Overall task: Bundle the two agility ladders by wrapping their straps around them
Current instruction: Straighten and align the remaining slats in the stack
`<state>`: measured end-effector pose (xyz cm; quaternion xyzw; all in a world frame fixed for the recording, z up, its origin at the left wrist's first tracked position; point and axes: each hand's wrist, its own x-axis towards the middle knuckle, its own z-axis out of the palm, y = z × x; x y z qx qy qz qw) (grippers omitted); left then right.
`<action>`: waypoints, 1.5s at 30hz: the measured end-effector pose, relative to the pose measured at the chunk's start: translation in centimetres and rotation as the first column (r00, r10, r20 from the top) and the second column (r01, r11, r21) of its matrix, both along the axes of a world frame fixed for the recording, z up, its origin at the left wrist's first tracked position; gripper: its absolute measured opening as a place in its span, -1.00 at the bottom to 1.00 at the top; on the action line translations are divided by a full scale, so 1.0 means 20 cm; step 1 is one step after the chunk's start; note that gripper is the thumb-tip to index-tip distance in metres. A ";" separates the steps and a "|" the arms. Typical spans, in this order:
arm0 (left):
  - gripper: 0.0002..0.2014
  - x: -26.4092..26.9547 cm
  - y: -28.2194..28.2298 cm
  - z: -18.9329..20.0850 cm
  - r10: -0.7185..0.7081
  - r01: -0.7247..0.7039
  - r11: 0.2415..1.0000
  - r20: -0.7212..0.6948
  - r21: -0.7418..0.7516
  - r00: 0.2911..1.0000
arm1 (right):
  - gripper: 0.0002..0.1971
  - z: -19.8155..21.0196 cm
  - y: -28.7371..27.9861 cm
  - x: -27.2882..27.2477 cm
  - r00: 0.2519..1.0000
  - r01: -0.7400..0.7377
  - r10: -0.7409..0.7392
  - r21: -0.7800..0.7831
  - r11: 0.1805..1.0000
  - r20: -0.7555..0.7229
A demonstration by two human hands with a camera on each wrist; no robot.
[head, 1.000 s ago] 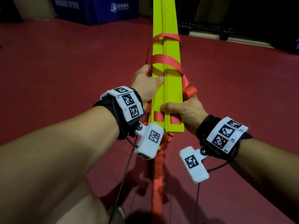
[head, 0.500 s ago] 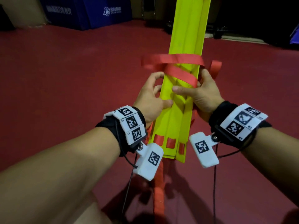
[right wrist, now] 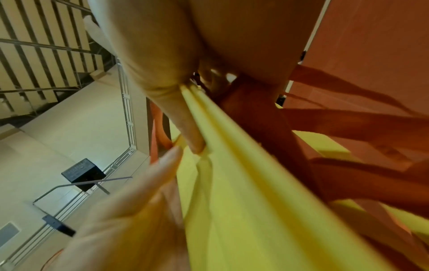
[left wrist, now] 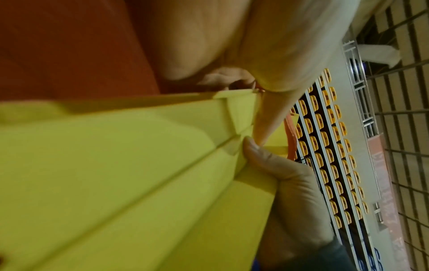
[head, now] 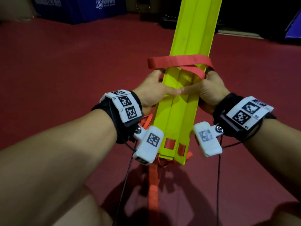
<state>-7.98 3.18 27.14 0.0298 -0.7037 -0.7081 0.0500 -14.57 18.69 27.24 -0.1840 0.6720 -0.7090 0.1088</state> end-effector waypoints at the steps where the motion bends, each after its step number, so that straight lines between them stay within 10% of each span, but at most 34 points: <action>1: -0.34 0.00 0.01 0.01 0.001 -0.001 1.000 0.001 -0.005 1.000 | -0.42 0.01 0.00 0.01 1.000 0.005 -0.005 0.010 1.000 -0.021; 6: -0.82 0.01 0.03 0.03 0.006 -0.006 0.999 0.012 -0.033 1.000 | -0.51 0.04 0.03 0.05 0.996 0.022 -0.015 0.069 0.997 -0.090; 16: -0.93 0.02 -0.01 0.10 0.036 -0.037 0.999 0.106 0.010 0.994 | -0.44 0.01 0.08 0.10 0.993 -0.023 0.036 0.113 0.993 -0.110; 26: -0.94 0.02 0.03 0.04 -0.007 0.006 0.999 -0.035 -0.034 0.999 | -0.30 -0.08 0.11 0.11 0.991 -0.080 0.096 0.157 0.984 -0.096; 30: -0.66 0.00 0.02 0.01 0.091 -0.098 0.993 -0.100 -0.069 0.991 | -0.22 -0.09 0.10 0.08 0.988 -0.097 0.117 0.190 0.977 -0.098; 35: -0.39 0.01 0.01 -0.05 -0.015 0.007 0.994 -0.073 -0.109 0.997 | -0.60 -0.06 0.11 0.05 0.988 -0.056 0.080 0.176 0.983 -0.132; 41: -0.25 0.02 0.02 -0.08 -0.050 0.033 0.979 -0.080 -0.201 0.996 | -0.39 0.00 0.07 0.07 0.998 -0.057 0.054 -0.099 0.993 -0.029; 45: -0.38 0.03 0.03 -0.09 -0.081 0.062 0.967 -0.068 -0.249 0.994 | -0.87 0.02 0.06 0.10 0.999 -0.017 0.013 -0.086 0.996 -0.038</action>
